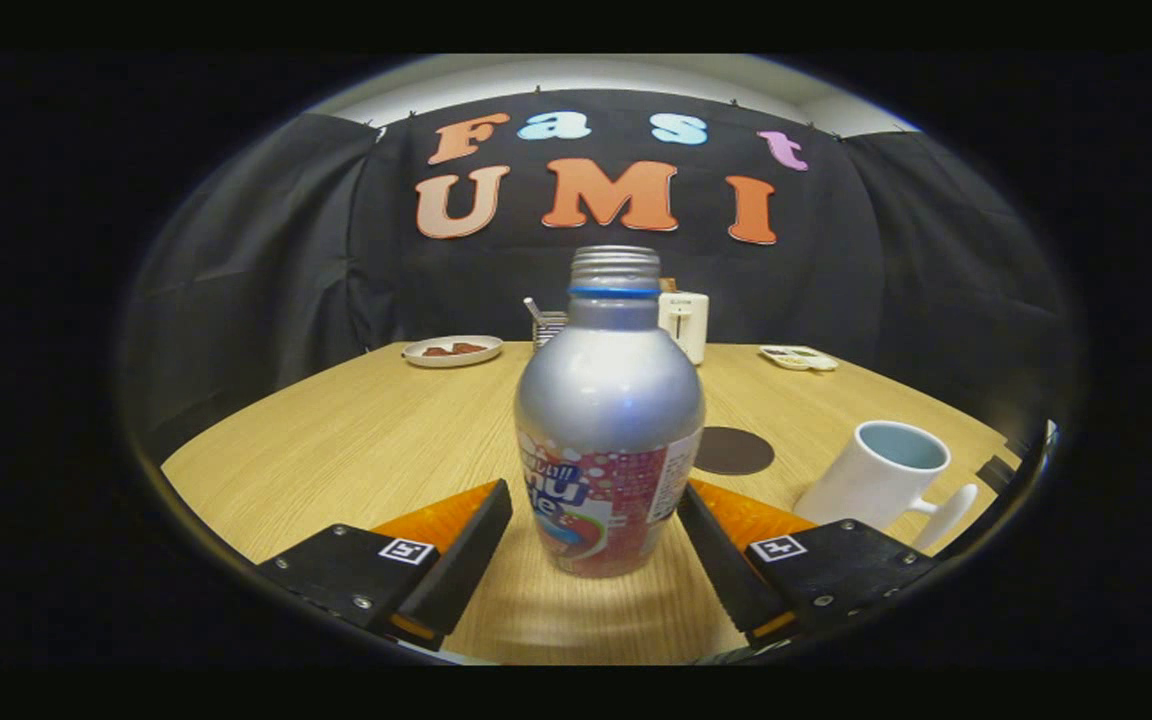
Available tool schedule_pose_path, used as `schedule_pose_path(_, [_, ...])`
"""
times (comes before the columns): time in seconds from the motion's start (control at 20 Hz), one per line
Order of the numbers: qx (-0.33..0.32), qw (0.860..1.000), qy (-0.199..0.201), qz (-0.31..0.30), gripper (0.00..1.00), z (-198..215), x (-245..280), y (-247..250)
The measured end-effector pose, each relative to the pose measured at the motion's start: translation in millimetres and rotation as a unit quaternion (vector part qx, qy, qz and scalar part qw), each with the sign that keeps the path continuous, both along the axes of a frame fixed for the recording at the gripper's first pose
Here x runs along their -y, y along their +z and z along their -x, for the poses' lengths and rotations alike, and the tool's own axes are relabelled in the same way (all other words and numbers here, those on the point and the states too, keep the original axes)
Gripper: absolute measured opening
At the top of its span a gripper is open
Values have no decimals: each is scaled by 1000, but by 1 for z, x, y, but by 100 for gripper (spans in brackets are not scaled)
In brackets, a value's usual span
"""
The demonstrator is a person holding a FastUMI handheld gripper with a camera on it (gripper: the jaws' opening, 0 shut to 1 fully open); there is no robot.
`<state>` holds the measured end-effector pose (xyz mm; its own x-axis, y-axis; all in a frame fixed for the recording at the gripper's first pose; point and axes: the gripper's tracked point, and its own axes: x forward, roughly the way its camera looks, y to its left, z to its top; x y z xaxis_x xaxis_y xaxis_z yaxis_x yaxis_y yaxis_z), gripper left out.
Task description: Take the bottle from table, then pour the juice into the cup, finally place the bottle on the coaster
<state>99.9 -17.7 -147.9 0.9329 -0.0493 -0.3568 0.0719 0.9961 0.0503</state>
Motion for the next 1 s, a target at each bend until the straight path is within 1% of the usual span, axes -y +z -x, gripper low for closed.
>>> schedule_pose_path(0.15, [7,1000,-4,4,99,-3,1,-3])
schedule_pose_path(0.2, [6,1000,-9,7,97,-4,2,-4])
schedule_pose_path(0.3, [8,1000,-6,-1,81,-5,-1,-4])
schedule_pose_path(0.35, [9,1000,-5,-6,79,-4,-3,-5])
schedule_pose_path(0.55, [18,999,-22,-26,78,7,3,8])
schedule_pose_path(0.65, [22,998,-30,-46,78,12,5,14])
schedule_pose_path(0.85, [35,992,-39,-114,78,19,7,31])
schedule_pose_path(1.0, [44,983,-53,-168,78,21,14,43])
